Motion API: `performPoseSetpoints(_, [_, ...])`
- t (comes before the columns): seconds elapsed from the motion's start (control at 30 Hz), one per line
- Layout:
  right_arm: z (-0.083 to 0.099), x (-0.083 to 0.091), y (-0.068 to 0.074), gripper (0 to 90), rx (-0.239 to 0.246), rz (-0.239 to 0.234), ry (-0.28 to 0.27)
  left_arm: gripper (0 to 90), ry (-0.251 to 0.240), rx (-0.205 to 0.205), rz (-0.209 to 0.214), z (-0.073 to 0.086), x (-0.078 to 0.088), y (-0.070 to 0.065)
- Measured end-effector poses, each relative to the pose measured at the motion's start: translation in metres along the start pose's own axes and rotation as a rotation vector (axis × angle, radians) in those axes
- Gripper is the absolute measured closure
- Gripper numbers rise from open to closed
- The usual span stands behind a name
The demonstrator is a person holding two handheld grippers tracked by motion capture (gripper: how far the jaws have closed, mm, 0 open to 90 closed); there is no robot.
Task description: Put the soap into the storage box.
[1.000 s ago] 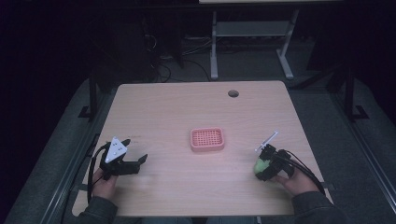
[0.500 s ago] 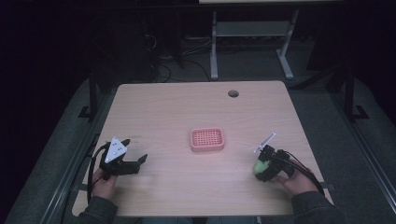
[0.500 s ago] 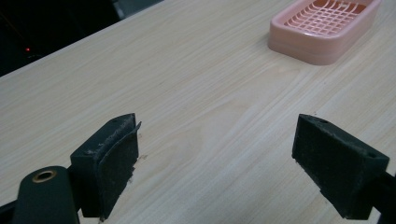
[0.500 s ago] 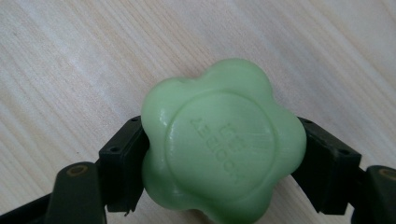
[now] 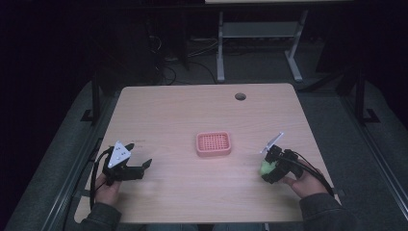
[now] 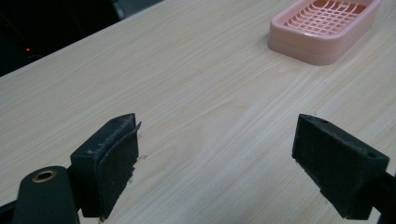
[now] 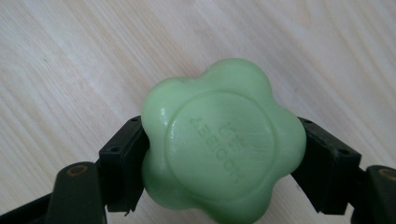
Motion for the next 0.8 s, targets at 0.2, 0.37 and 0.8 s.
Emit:
performPoseSetpoints(0.2, [-0.011,0.002,-0.002,26.1,0.011,-0.017,-0.012,14.1,0.001,0.002,0.001,0.0,0.0,0.0])
performPoseSetpoints(0.37, [-0.022,0.004,-0.002,26.1,0.025,-0.027,-0.022,14.1,0.0,0.002,0.003,0.0,0.0,0.0])
performPoseSetpoints(0.8, [-0.047,0.005,-0.004,26.1,0.051,-0.071,-0.043,14.1,-0.004,0.005,0.006,0.0,0.001,0.0])
Point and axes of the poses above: each handheld gripper's, and its own axes: x roughly backward along the jaws, z roughly out of its underside, y roughly to its left, the point moved 1 cm from there along -x, roughly forward along the jaws, and after that the axes turned 10 degrees about -z, right-handed, at the moved point
